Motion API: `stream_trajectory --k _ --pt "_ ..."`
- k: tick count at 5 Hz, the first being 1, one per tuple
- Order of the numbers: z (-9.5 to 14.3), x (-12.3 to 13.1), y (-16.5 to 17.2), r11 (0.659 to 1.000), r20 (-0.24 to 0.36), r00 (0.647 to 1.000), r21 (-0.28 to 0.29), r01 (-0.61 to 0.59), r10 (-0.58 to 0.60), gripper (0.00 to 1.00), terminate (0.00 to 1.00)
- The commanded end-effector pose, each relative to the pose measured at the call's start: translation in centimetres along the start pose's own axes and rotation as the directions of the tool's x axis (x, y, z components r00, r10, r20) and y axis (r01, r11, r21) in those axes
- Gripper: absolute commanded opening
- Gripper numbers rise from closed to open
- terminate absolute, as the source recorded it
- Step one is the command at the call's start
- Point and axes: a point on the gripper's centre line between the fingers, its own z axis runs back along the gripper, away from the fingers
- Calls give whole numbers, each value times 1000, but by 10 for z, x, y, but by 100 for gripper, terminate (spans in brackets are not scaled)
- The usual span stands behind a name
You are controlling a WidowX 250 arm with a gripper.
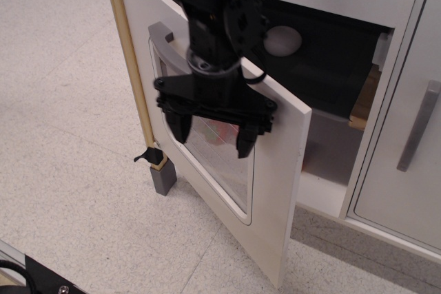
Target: Close oven
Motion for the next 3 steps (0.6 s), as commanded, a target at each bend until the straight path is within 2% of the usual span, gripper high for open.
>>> stream_trajectory --k 1,2,3 --pt "6 38 -24 994 69 997 -103 39 -32 100 0" --pt "1 56 -33 992 94 996 -126 25 -13 100 0" --pt "-7 74 -41 992 123 992 -124 9 7 100 0"
